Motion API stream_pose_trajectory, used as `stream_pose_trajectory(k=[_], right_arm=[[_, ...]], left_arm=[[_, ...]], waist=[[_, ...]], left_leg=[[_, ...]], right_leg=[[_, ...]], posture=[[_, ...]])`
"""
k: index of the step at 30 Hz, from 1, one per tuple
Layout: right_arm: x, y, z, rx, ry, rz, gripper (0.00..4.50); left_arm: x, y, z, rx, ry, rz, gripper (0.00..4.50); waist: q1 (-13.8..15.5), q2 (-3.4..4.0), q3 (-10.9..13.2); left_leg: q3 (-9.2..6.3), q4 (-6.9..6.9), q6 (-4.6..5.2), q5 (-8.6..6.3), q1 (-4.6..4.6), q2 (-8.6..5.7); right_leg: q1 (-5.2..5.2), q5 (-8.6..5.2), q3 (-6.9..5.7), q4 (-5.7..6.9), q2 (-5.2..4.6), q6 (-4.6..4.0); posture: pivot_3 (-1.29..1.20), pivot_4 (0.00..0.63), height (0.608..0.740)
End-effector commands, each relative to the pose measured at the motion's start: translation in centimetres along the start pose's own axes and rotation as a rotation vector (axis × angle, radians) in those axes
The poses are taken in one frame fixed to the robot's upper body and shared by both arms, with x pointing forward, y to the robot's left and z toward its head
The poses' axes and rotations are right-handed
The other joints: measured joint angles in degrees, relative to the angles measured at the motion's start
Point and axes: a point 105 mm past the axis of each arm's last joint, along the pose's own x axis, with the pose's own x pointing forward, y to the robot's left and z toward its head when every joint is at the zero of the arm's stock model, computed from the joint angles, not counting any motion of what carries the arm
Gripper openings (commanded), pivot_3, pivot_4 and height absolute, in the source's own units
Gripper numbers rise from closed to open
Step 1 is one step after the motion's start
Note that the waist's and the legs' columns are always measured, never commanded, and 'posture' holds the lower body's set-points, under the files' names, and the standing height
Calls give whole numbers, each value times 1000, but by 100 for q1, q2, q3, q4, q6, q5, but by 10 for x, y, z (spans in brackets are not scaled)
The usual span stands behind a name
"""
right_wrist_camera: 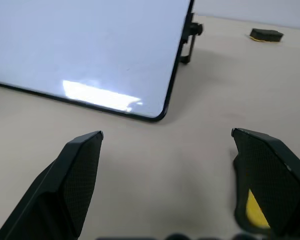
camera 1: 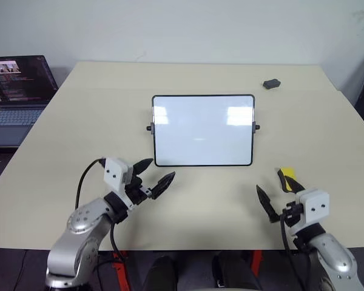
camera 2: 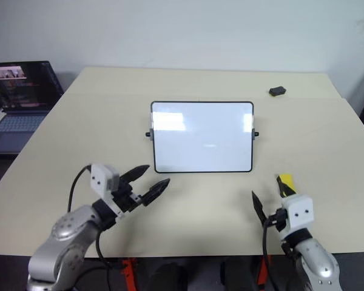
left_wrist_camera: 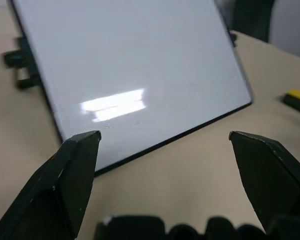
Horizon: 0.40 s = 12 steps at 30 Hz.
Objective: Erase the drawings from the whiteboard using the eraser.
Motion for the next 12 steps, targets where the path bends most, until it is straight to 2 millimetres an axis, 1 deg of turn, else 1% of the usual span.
stream_pose_trajectory(k=[1, 2, 4, 5, 7, 9, 12], right_arm=[[-6, 5, -3, -25, -36, 37, 4452], [-7, 13, -6, -16, -27, 55, 4452], [-8, 17, -8, -7, -21, 77, 4452], [-9, 20, -8, -13, -12, 84, 4452], [-10, 26, -4, -23, -3, 91, 4452], [-9, 28, -1, -21, 0, 90, 4452], [5, 35, 12, -34, 0, 104, 4452]], left_arm=[[-9, 7, 22, 100, -96, 140, 4500], [-14, 10, 22, 115, -99, 169, 4500], [-17, 13, 22, 123, -105, 216, 4500], [-20, 14, 21, 131, -100, 221, 4500], [-25, 16, 13, 132, -70, 214, 4500], [-25, 14, 6, 140, -46, 207, 4500], [-19, 13, 4, 121, -59, 208, 4500]], waist=[[4, -1, 2], [2, -1, 3], [3, 0, 2], [6, 0, 3], [7, 1, 0], [12, 0, 0], [16, 0, 1]], left_leg=[[-3, 0, 0, 0, 9, 1], [-4, -1, 0, 0, 31, 1], [-1, -10, 0, -1, 87, 2], [-2, -10, 0, -1, 92, 3], [-1, -8, 0, -1, 91, 3], [-1, -8, 0, -1, 89, 2], [-2, -8, -1, -1, 85, 1]], right_leg=[[11, -1, -3, -1, 1, 0], [35, -2, -4, -3, 1, 0], [88, -29, -1, -6, 1, 16], [93, -33, -2, -6, 2, 14], [92, -33, -1, -5, 2, 15], [91, -33, -1, -6, 2, 15], [88, -36, -1, -6, 1, 18]], posture=[[0, 150, 740], [0, 150, 740], [0, 150, 740], [0, 150, 740], [0, 150, 740], [0, 150, 740], [0, 150, 740]])
